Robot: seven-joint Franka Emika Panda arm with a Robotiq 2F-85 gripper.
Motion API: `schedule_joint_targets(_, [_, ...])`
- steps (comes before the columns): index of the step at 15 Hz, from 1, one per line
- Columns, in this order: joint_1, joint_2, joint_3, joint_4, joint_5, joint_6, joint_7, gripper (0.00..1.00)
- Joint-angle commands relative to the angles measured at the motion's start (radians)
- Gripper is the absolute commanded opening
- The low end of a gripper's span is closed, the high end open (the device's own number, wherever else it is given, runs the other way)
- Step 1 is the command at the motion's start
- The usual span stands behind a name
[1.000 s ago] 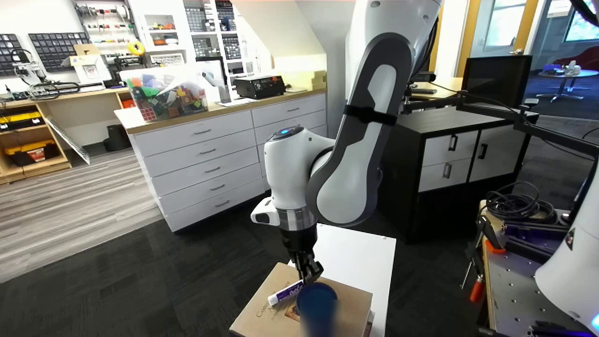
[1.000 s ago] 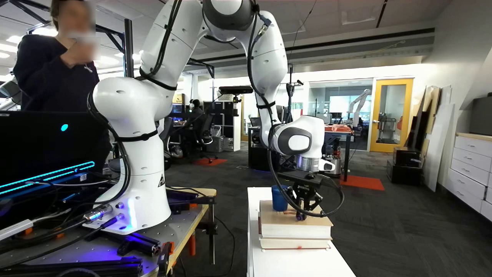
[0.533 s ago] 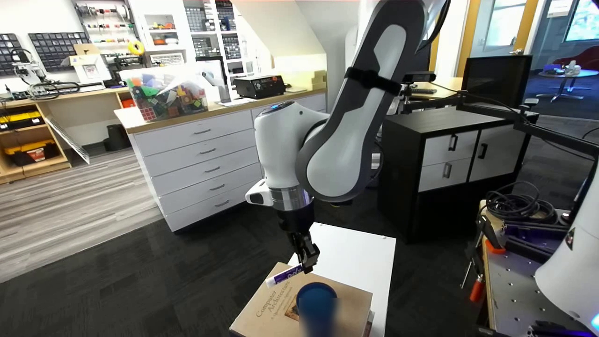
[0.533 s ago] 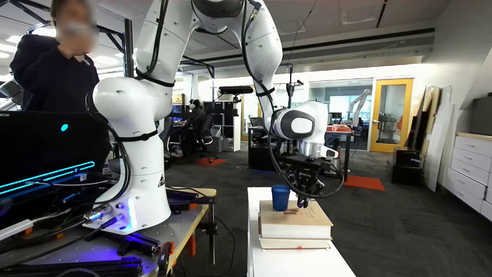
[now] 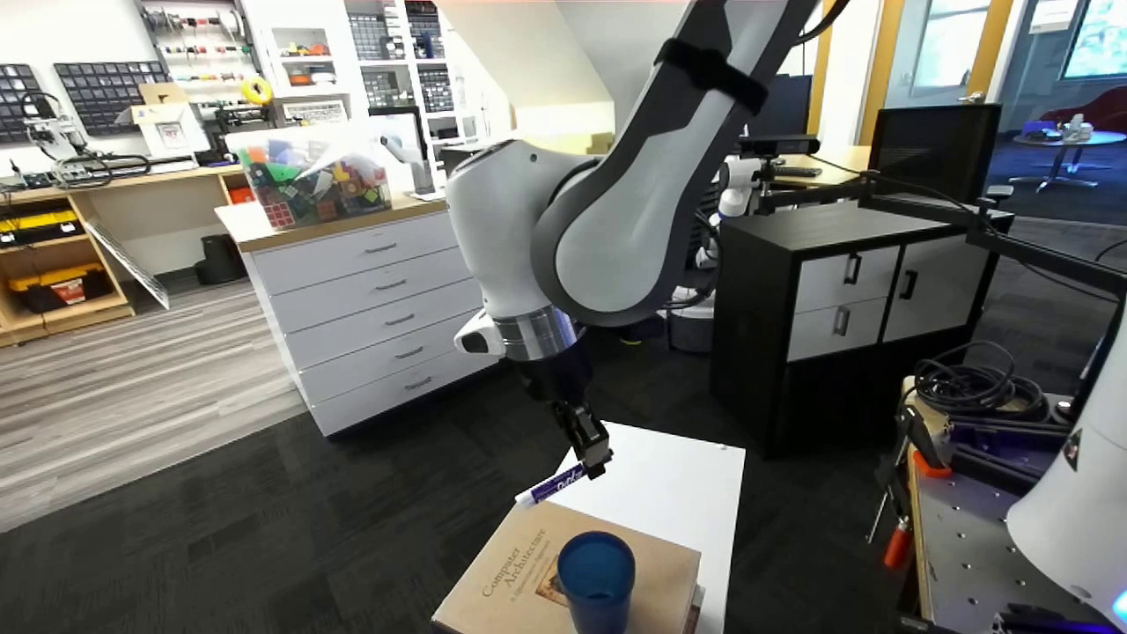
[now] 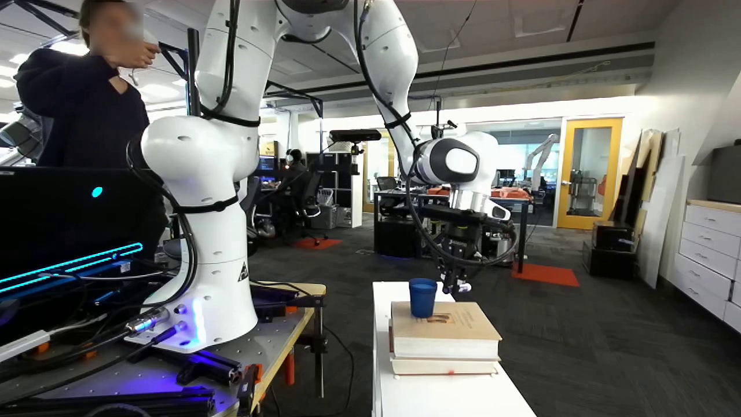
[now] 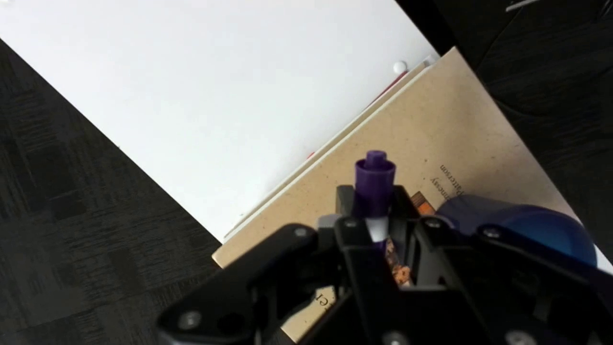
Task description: Put the marker in the cup
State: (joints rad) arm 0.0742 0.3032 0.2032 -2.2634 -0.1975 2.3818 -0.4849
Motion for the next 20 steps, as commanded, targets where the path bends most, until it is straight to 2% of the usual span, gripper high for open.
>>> schedule_joint_targets(1, [0.049, -0.041, -0.019, 0.058, -0.049, -0.183, 0.075, 0.05])
schedule_joint_targets(10, [0.126, -0.005, 0.000, 0.232, -0.093, -0.521, 0.131, 0.05])
schedule_joint_targets(20, [0.195, 0.103, 0.020, 0.376, -0.109, -0.781, 0.180, 0.05])
